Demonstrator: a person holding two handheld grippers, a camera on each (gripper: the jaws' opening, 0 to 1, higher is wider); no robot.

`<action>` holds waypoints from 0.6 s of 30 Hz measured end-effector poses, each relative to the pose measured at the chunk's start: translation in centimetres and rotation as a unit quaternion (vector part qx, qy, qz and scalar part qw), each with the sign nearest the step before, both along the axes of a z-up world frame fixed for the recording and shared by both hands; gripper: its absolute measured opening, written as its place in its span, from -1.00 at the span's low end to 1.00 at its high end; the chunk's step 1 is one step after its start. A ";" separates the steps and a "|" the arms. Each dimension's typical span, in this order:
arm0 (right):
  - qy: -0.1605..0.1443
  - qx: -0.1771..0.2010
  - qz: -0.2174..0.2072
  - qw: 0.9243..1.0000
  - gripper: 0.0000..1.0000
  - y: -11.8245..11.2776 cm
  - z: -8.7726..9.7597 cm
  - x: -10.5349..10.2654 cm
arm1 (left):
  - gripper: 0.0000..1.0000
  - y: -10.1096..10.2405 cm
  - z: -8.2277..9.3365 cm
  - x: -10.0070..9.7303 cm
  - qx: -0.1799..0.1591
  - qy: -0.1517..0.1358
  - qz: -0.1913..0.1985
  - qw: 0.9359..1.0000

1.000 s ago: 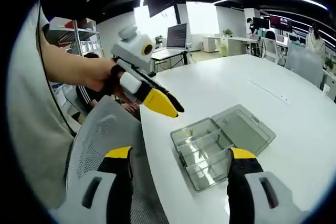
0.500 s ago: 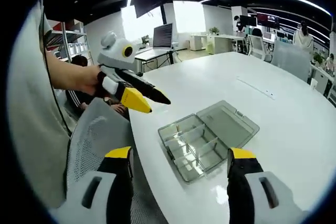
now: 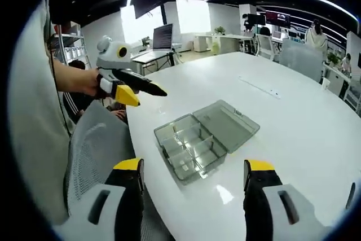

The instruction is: Insert the divider into the dual guide fixture by aligning both edges with the guide slots and pushing it downward to the bottom, including one-sided entry, uneven engagement, binding, and posture correction.

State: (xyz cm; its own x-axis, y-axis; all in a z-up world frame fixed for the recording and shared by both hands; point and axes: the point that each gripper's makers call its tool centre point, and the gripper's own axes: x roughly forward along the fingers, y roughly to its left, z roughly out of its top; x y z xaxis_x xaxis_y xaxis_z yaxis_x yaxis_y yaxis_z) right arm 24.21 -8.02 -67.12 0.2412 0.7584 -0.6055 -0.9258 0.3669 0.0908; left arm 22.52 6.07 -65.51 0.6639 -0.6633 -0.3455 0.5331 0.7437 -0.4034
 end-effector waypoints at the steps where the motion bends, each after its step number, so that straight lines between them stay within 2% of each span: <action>1: 0.001 -0.003 -0.004 1.000 0.39 -0.4 -0.1 0.2 | 0.10 0.0 0.0 0.0 0.001 -0.003 -0.001 1.000; 11: -0.002 -0.020 -0.024 1.000 0.39 -3.8 -0.8 2.0 | 0.17 0.5 0.4 0.2 0.015 -0.012 -0.012 1.000; 18: -0.004 -0.047 -0.011 0.999 0.38 -5.6 -1.9 2.4 | 0.19 0.6 0.5 0.0 0.026 -0.019 -0.015 0.999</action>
State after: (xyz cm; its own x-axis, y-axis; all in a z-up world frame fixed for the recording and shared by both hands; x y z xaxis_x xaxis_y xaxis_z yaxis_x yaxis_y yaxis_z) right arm 26.63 -13.63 -69.00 0.2629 0.6932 -0.6711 -0.9179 0.3939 0.0474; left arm 22.52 6.70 -65.01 0.6574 -0.6649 -0.3545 0.5693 0.7465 -0.3443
